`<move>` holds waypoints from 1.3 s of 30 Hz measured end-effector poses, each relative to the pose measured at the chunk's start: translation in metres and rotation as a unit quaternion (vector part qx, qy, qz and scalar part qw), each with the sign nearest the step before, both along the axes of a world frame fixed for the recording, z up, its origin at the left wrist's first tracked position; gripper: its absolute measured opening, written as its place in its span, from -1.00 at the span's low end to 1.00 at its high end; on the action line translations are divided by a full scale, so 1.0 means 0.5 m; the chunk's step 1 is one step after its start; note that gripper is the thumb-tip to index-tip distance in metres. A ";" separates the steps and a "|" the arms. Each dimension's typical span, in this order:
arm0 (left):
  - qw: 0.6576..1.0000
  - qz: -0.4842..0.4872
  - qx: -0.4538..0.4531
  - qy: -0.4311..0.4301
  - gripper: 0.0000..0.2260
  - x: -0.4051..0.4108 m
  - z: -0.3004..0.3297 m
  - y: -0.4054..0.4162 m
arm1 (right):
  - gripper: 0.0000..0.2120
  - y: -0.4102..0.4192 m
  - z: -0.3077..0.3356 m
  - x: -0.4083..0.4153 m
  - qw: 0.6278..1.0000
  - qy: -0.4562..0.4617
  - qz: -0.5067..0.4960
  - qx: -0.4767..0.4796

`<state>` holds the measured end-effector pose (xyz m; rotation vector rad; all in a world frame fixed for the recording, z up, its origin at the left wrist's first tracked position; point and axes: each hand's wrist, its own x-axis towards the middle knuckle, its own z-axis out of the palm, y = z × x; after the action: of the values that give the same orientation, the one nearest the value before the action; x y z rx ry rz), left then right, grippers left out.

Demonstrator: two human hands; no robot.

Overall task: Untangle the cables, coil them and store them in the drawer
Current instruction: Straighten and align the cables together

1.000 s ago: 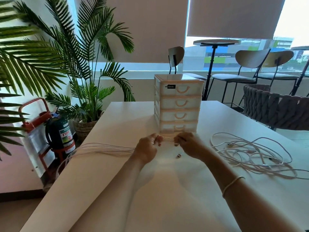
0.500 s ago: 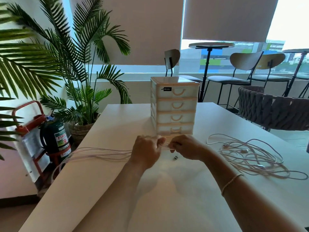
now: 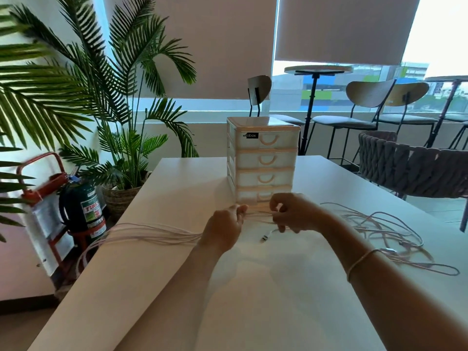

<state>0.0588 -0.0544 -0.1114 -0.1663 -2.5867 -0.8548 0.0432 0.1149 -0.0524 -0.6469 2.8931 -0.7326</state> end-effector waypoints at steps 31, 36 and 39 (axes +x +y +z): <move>0.988 0.085 -0.115 -0.059 -0.63 -0.002 -0.007 0.003 | -0.52 0.201 0.093 -0.085 0.823 0.379 -0.375 -0.197; 0.987 0.095 -0.112 -0.062 -0.65 0.000 -0.003 -0.003 | -0.53 0.222 0.107 -0.096 0.881 0.394 -0.238 -0.104; 0.987 0.096 -0.110 -0.063 -0.64 0.002 -0.002 -0.004 | -0.55 0.229 0.087 -0.090 0.947 0.233 -0.210 0.064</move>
<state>0.0599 -0.0563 -0.1124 0.0781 -2.7558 -0.5265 -0.0017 0.2292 -0.0087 -0.1995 3.5414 -0.4637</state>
